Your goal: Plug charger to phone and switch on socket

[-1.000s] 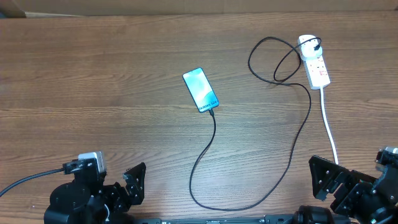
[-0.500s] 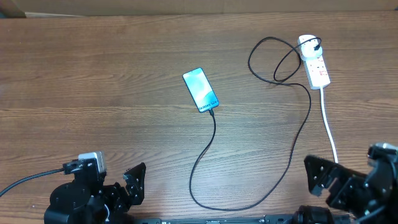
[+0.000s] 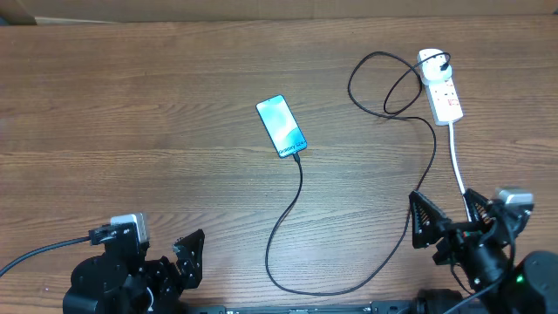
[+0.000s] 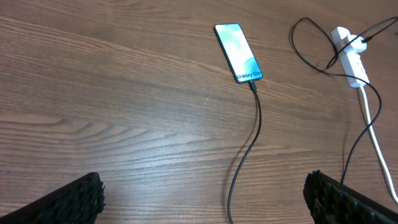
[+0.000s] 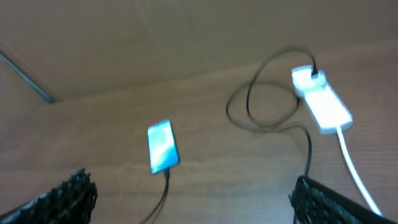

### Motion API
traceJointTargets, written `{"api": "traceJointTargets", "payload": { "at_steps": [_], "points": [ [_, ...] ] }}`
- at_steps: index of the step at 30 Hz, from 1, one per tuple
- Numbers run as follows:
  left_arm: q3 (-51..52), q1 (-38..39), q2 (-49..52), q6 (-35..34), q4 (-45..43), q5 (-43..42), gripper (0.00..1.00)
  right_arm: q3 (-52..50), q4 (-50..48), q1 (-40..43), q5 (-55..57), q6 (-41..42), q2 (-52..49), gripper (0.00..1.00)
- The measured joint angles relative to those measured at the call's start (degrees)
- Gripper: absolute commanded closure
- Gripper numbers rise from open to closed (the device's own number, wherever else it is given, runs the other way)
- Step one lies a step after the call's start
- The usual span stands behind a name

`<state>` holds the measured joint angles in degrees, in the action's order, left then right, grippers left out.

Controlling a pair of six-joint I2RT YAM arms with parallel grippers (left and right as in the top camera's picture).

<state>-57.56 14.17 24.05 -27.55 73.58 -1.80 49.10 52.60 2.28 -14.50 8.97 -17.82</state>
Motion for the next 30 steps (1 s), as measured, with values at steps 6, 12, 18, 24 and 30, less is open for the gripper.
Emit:
{"api": "traceJointTargets", "payload": {
  "at_steps": [6, 12, 18, 24, 30],
  "points": [
    [0.00, 0.00, 0.00, 0.00, 0.13, 0.02, 0.00, -11.28, -9.73, -1.31, 3.58, -0.17, 8.28, 0.00],
    [0.00, 0.00, 0.00, 0.00, 0.15, 0.15, 0.00, -22.91, -20.81, -1.64, 6.12, -0.20, 14.56, 0.00],
    [0.00, 0.00, 0.00, 0.00, 0.13, 0.17, 0.00, -32.54, -35.08, -1.79, 6.88, -0.52, 16.57, 0.00],
    [0.00, 0.00, 0.00, 0.00, 0.15, 0.17, 0.00, -38.66, -44.96, -3.89, 7.34, -4.13, 16.98, 0.00],
    [0.00, 0.00, 0.00, 0.00, 0.15, 0.17, 0.01, -40.28, -47.69, -4.20, 8.50, -6.56, 16.98, 0.00]
  ]
}}
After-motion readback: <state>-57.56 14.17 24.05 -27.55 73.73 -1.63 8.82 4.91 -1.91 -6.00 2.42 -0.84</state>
